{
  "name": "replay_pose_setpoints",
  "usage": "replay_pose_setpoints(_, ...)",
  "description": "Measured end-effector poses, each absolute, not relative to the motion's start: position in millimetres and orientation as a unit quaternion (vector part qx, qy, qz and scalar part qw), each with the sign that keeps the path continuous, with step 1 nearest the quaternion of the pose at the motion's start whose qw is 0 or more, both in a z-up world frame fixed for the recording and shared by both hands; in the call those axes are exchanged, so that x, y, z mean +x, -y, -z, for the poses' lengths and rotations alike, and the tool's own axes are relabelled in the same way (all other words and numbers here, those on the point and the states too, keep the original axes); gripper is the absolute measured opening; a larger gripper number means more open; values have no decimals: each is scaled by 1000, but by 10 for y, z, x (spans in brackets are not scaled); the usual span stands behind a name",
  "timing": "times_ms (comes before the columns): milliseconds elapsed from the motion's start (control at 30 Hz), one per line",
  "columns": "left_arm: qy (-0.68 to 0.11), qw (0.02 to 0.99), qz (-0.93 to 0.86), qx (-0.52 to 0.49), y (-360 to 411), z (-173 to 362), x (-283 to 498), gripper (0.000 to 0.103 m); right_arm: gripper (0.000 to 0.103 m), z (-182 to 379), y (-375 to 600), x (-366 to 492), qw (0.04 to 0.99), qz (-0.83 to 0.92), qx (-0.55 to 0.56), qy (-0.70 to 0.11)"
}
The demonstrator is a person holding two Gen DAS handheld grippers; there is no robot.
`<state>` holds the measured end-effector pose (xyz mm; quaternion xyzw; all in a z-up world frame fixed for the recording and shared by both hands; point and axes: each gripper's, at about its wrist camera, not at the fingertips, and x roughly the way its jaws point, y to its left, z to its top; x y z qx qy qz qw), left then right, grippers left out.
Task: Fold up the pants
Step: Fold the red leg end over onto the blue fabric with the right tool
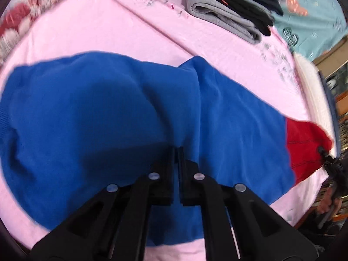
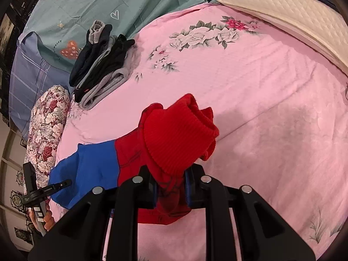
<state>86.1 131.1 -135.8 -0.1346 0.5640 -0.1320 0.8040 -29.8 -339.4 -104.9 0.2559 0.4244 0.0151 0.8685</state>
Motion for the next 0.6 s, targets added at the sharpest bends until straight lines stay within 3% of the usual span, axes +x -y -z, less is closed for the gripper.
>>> replay_pose_setpoints(367, -530, 792, 220, -207, -1604, 1554, 902, 4, 19, 853, 3125, -202, 875, 16, 206, -438)
replay_pose_setpoints(600, -523, 789, 234, -221, -1625, 1574, 872, 4, 19, 485, 2212, 150, 891, -55, 110, -438)
